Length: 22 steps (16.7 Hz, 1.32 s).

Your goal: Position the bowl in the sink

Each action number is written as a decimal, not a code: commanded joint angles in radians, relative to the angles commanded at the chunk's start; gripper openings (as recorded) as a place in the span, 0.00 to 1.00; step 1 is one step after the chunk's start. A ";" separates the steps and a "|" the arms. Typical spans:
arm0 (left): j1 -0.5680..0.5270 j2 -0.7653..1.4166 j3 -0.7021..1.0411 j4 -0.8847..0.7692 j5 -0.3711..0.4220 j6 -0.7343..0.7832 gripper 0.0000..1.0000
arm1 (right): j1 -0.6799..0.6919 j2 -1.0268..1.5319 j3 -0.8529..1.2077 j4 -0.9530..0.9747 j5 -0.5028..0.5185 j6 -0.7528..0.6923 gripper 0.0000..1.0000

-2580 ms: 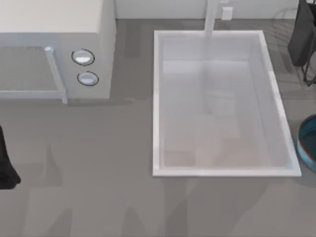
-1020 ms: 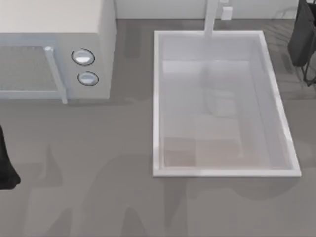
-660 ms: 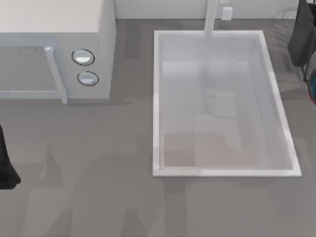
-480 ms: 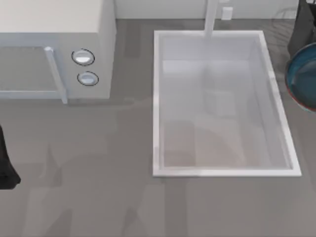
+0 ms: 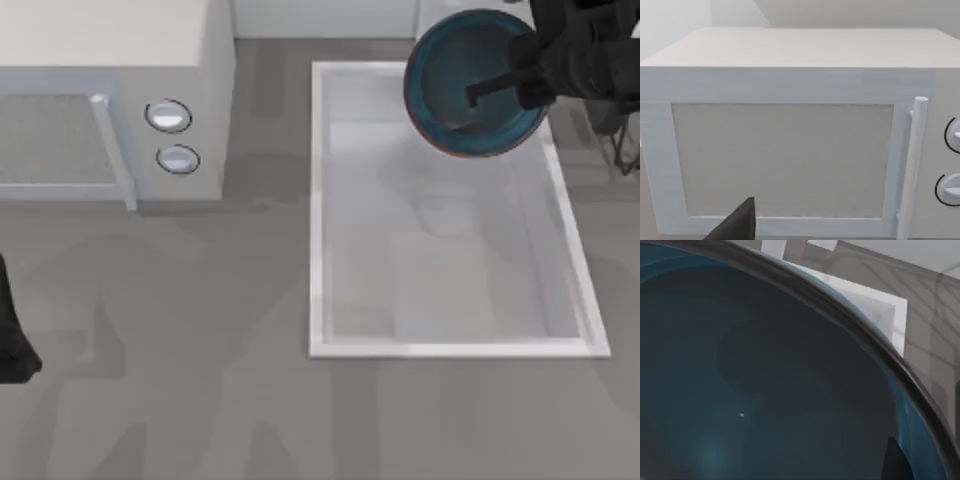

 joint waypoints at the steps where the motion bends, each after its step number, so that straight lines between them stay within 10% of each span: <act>1: 0.000 0.000 0.000 0.000 0.000 0.000 1.00 | 0.040 -0.004 -0.051 0.120 0.031 0.011 0.00; 12: 0.000 0.000 0.000 0.000 0.000 0.000 1.00 | 0.285 -0.145 -0.545 1.022 0.360 0.073 0.00; 22: 0.000 0.000 0.000 0.000 0.000 0.000 1.00 | 0.296 -0.176 -0.610 1.141 0.411 0.074 0.00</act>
